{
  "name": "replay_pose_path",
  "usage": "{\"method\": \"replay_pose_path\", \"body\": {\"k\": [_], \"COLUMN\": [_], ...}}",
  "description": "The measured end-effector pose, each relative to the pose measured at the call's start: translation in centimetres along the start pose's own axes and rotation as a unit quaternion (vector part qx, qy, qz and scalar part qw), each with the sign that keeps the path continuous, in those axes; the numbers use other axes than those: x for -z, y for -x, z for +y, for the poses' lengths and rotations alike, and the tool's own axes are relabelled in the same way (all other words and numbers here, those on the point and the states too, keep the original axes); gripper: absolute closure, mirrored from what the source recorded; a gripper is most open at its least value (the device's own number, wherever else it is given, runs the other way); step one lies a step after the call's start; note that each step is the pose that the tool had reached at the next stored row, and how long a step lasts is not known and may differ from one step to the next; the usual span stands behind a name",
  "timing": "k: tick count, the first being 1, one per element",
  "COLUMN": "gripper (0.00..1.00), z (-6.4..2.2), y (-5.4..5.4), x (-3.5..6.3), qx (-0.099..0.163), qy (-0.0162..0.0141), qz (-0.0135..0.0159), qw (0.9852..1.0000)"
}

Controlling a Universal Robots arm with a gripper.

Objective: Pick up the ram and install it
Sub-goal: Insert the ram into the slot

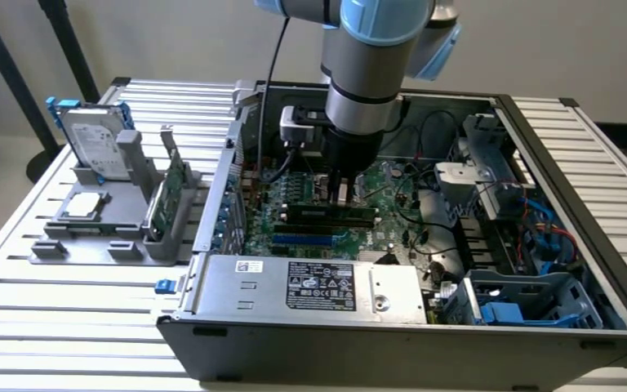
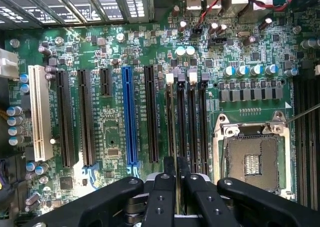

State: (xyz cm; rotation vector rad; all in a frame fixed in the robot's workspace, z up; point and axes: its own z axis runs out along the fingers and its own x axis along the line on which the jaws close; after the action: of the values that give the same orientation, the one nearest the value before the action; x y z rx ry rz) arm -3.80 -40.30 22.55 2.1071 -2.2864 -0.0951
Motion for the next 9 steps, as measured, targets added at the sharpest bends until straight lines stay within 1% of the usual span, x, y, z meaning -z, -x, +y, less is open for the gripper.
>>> {"method": "replay_pose_path", "body": {"k": [9], "gripper": [0.86], "z": [-0.13], "y": [0.0], "x": [-0.28], "qx": [0.0], "qy": [0.0], "qz": [-0.0001], "qw": [1.0]}}
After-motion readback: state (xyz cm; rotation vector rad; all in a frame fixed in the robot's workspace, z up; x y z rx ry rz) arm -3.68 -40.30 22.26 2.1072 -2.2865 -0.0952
